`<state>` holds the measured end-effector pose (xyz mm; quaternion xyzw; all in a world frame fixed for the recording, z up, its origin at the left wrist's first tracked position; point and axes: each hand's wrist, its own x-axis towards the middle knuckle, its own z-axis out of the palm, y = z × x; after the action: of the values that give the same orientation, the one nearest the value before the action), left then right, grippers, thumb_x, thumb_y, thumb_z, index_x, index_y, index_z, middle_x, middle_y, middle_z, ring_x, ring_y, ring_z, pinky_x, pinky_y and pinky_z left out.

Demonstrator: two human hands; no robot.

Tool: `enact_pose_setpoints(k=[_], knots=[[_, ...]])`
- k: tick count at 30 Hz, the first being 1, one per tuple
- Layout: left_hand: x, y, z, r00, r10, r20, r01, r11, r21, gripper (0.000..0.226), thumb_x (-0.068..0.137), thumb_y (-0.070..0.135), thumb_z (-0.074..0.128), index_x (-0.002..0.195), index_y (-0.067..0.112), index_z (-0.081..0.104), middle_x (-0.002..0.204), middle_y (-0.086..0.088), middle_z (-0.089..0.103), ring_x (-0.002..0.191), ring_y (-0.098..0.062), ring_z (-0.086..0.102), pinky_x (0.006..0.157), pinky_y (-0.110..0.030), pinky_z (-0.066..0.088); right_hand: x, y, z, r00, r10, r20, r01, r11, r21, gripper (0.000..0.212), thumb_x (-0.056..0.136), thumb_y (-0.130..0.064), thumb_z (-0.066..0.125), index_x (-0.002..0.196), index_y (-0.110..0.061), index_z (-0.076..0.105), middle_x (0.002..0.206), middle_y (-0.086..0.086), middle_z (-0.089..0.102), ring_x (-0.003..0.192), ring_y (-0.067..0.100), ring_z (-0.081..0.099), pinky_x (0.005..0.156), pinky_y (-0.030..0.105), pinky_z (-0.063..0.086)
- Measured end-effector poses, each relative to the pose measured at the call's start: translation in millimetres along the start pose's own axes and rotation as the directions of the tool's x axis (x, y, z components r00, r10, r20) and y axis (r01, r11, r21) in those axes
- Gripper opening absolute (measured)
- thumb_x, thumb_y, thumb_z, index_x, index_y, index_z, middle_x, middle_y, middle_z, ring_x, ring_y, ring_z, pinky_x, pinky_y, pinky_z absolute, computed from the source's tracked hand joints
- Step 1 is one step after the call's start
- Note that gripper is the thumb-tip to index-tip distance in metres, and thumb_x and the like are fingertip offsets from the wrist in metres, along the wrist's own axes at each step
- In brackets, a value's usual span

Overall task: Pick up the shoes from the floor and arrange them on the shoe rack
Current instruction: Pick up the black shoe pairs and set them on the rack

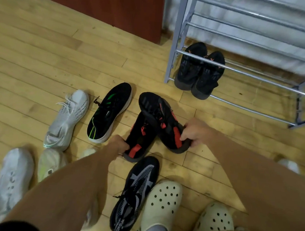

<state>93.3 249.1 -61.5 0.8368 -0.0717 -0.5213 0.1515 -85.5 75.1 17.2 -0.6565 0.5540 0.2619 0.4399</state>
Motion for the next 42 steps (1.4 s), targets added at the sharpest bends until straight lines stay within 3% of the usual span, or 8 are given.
enact_pose_setpoints(k=[3, 6, 12, 17, 26, 34, 37, 42], knots=[[-20.9, 12.6, -17.4, 0.993, -0.02, 0.114, 0.034, 0.992, -0.121, 0.004, 0.081, -0.007, 0.064, 0.084, -0.007, 0.061, 0.086, -0.018, 0.063, 0.082, -0.029, 0.062, 0.078, -0.038, 0.058, -27.9, -11.2, -32.7, 0.994, -0.069, -0.086, 0.051, 0.979, -0.196, 0.041, 0.081, -0.013, 0.072, 0.118, -0.002, 0.062, 0.106, 0.015, 0.067, 0.069, 0.026, 0.065, 0.059, 0.031, 0.059], [-55.7, 36.2, -27.8, 0.971, 0.024, 0.237, 0.02, 0.983, -0.184, 0.001, 0.087, -0.005, 0.059, 0.086, -0.004, 0.058, 0.083, -0.017, 0.061, 0.07, -0.023, 0.059, 0.046, -0.024, 0.056, -60.6, -13.8, -59.6, 0.989, -0.081, -0.126, 0.04, 0.955, -0.293, 0.047, 0.082, -0.013, 0.071, 0.126, -0.001, 0.057, 0.116, 0.02, 0.066, 0.067, 0.028, 0.066, 0.068, 0.038, 0.059], [-111.0, 62.8, -14.3, 0.933, 0.122, 0.338, -0.036, 0.967, -0.251, 0.019, 0.087, -0.003, 0.058, 0.106, -0.005, 0.057, 0.093, -0.02, 0.064, 0.076, -0.026, 0.063, 0.048, -0.026, 0.057, -120.1, 13.1, -96.5, 0.992, -0.013, -0.125, 0.025, 0.995, 0.1, 0.002, 0.089, 0.004, 0.059, 0.09, 0.004, 0.06, 0.12, 0.021, 0.058, 0.102, 0.035, 0.062, 0.084, 0.045, 0.056], [-148.2, 89.7, 8.5, 0.935, 0.23, 0.27, -0.176, 0.962, -0.209, 0.02, 0.083, -0.001, 0.065, 0.102, -0.003, 0.059, 0.107, -0.022, 0.062, 0.077, -0.026, 0.062, 0.051, -0.028, 0.057, -152.5, 77.1, -108.8, 0.984, 0.083, -0.16, -0.034, 0.956, 0.29, 0.027, 0.09, 0.008, 0.056, 0.116, 0.01, 0.058, 0.122, 0.022, 0.057, 0.111, 0.038, 0.058, 0.09, 0.049, 0.054], [-154.4, 164.3, 76.1, 0.92, 0.323, 0.223, -0.317, 0.946, -0.063, 0.035, 0.076, -0.001, 0.072, 0.107, -0.011, 0.059, 0.108, -0.024, 0.062, 0.073, -0.028, 0.06, 0.051, -0.031, 0.053, -162.6, 167.5, -150.0, 0.971, 0.181, -0.156, -0.07, 0.841, 0.537, 0.018, 0.088, 0.012, 0.055, 0.106, 0.01, 0.055, 0.121, 0.022, 0.053, 0.118, 0.044, 0.054, 0.091, 0.055, 0.052], [-117.8, 235.7, 151.8, 0.911, 0.323, 0.257, -0.287, 0.943, -0.167, 0.01, 0.083, -0.003, 0.064, 0.092, -0.005, 0.059, 0.105, -0.023, 0.058, 0.078, -0.026, 0.058, 0.052, -0.031, 0.051, -96.9, 221.4, -181.5, 0.978, 0.155, -0.142, -0.033, 0.78, 0.625, 0.025, 0.092, 0.01, 0.048, 0.114, 0.004, 0.057, 0.119, 0.018, 0.057, 0.102, 0.033, 0.06, 0.077, 0.043, 0.059], [-90.2, 260.7, 177.6, 0.917, 0.342, 0.207, -0.297, 0.929, -0.221, 0.03, 0.08, -0.003, 0.068, 0.107, -0.005, 0.056, 0.11, -0.022, 0.061, 0.08, -0.027, 0.063, 0.053, -0.034, 0.055, -54.2, 247.3, -177.5, 0.969, 0.169, -0.178, 0.009, 0.7, 0.714, 0.019, 0.091, 0.008, 0.049, 0.107, 0.001, 0.058, 0.112, 0.018, 0.061, 0.084, 0.027, 0.065, 0.063, 0.034, 0.059], [-52.9, 299.0, 219.8, 0.889, 0.425, 0.168, -0.376, 0.889, -0.261, 0.012, 0.078, -0.004, 0.068, 0.088, 0.002, 0.068, 0.09, -0.011, 0.069, 0.079, -0.024, 0.067, 0.061, -0.032, 0.058, 12.3, 272.6, -174.8, 0.907, 0.249, -0.339, 0.144, 0.572, 0.807, 0.023, 0.087, 0.005, 0.057, 0.108, 0.001, 0.064, 0.101, 0.019, 0.071, 0.086, 0.033, 0.072, 0.078, 0.044, 0.06]])
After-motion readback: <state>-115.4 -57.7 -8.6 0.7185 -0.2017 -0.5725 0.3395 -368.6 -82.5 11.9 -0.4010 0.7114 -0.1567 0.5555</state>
